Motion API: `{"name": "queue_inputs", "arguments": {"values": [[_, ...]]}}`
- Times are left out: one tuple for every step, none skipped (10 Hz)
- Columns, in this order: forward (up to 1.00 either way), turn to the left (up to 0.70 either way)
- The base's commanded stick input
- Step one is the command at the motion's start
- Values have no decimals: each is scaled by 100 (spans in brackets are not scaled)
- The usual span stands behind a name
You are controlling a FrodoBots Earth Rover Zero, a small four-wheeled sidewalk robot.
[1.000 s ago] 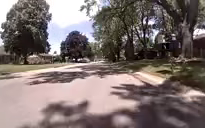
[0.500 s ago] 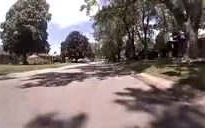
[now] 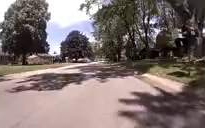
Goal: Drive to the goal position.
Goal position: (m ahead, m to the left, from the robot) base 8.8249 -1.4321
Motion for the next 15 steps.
{"name": "queue_inputs", "arguments": {"values": [[70, 0], [70, 0], [70, 0], [70, 0], [70, 0], [70, 0], [70, 0], [70, 0], [70, 0], [70, 0], [70, 0], [70, 0], [70, 0], [70, 0], [70, 26]]}}
